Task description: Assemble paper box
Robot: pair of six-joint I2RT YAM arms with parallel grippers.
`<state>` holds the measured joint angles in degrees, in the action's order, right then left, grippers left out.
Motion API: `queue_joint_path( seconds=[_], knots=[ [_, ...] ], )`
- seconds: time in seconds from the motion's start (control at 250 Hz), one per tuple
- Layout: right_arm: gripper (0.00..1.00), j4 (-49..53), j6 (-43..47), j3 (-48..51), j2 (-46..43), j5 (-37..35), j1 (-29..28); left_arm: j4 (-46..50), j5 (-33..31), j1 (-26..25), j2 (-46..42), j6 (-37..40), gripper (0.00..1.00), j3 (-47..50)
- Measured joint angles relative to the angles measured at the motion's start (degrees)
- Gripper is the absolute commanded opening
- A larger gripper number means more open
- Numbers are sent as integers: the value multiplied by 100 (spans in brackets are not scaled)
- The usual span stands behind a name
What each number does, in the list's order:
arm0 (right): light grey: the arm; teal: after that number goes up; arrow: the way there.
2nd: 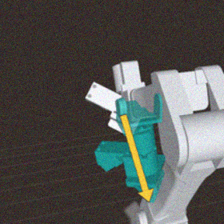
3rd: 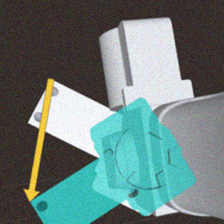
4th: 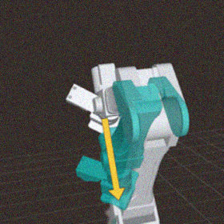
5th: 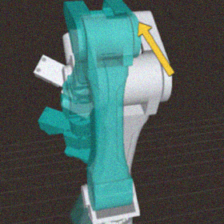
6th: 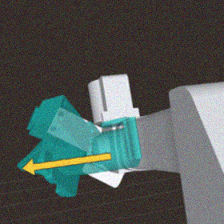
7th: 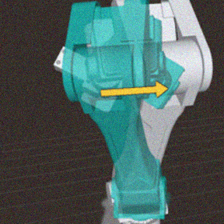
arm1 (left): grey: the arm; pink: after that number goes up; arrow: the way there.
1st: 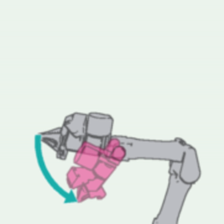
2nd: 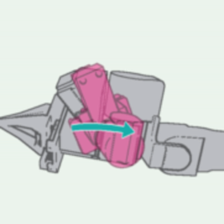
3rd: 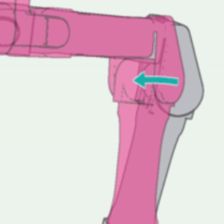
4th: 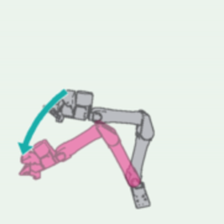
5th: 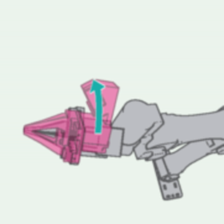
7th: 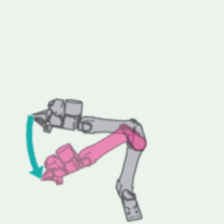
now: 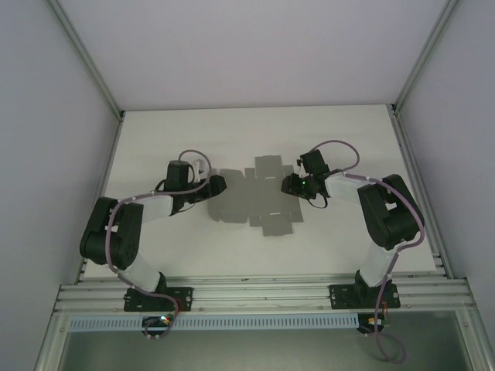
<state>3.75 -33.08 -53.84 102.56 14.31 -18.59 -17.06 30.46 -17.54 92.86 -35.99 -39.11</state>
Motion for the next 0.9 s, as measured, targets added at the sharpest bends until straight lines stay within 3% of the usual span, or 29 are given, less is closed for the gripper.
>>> queue_joint_path(
  seconds=[0.116, 0.323, 0.399, 0.451, 0.687, 0.902],
  knots=[
    [45, -129, -13, 48, 0, 33, 2, -310, 151, -39, 120, -153, 0, -48],
    [66, -111, 181, 216, -330, 304, 136, -376, 282, -70, -107, -256, 0, -116],
    [84, 11, 249, 361, -800, 400, 269, -332, 251, -74, -496, -258, 0, -109],
    [91, 39, 387, 448, -1202, 476, 380, -317, 190, -70, -844, -260, 0, -105],
    [92, -619, 551, 1163, -2935, 1506, 979, -402, 96, 2, -2315, -466, 0, 26],
    [81, -1226, 350, 1615, -3130, 2603, 1296, -428, 201, 44, -3220, -769, 0, 199]
  ],
)
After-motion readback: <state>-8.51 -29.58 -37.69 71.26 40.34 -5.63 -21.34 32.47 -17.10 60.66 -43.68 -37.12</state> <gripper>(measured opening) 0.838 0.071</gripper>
